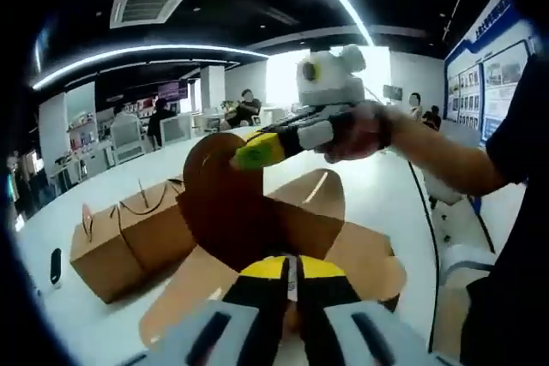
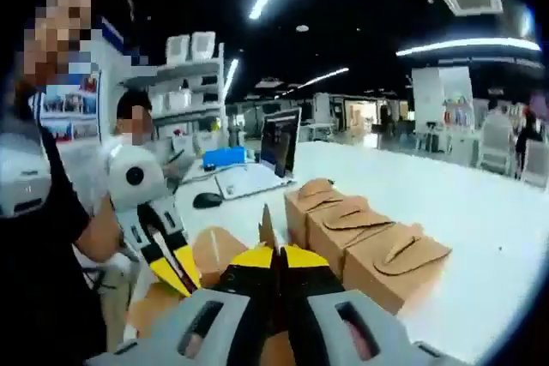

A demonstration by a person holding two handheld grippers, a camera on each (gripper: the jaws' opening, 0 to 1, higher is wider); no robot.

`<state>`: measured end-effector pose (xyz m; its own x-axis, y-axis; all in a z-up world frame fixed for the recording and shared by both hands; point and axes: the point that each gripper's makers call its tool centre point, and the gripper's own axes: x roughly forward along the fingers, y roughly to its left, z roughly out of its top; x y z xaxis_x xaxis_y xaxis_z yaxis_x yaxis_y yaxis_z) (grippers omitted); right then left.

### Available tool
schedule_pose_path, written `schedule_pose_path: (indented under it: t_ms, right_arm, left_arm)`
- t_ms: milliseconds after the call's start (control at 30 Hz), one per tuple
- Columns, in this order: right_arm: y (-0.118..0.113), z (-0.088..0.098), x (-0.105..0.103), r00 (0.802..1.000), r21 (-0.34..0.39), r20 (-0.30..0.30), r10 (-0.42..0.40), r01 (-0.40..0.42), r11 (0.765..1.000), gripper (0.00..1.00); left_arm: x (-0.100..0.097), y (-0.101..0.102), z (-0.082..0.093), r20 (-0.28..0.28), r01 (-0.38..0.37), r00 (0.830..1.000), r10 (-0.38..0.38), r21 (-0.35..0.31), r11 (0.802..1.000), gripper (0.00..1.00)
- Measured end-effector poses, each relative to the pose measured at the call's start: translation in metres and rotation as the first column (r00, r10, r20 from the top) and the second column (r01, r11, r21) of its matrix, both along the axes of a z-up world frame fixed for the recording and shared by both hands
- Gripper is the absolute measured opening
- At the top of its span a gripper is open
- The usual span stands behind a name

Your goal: Pick up one paper box from the group, open the paper box, and remove the item inside

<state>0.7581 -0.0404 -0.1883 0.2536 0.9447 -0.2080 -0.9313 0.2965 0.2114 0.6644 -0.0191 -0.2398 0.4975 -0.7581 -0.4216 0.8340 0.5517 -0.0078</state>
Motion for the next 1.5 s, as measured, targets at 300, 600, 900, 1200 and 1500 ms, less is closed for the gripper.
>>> schedule_pose_path:
  t_ms: [300,600,900,1200,1500]
  right_arm:
    - [0.011,-0.008,0.008,0.980,-0.006,-0.152,0.125,-0.127,0.992,0.12]
    - [0.036,-0.017,-0.016,0.949,-0.059,-0.199,0.243,-0.259,0.964,0.04]
    - [0.030,-0.031,-0.001,0.820,0.033,-0.543,0.182,-0.196,0.980,0.03]
    - [0.027,-0.079,-0.004,0.762,-0.092,-0.642,0.087,-0.190,0.977,0.04]
    - [0.016,-0.073,0.019,0.783,0.008,-0.620,0.042,-0.048,0.999,0.15]
  left_arm:
    - [0.004,0.001,0.000,-0.019,0.018,1.000,-0.019,-0.065,0.998,0.08]
    - [0.003,-0.002,0.000,-0.009,0.046,0.999,-0.047,-0.066,0.997,0.10]
    - [0.002,-0.002,0.000,-0.007,0.054,0.998,-0.055,-0.085,0.995,0.10]
    - [0.003,-0.004,0.001,0.001,0.051,0.999,-0.051,-0.096,0.994,0.10]
    - [0.002,-0.006,0.001,0.009,0.044,0.999,-0.043,-0.092,0.995,0.10]
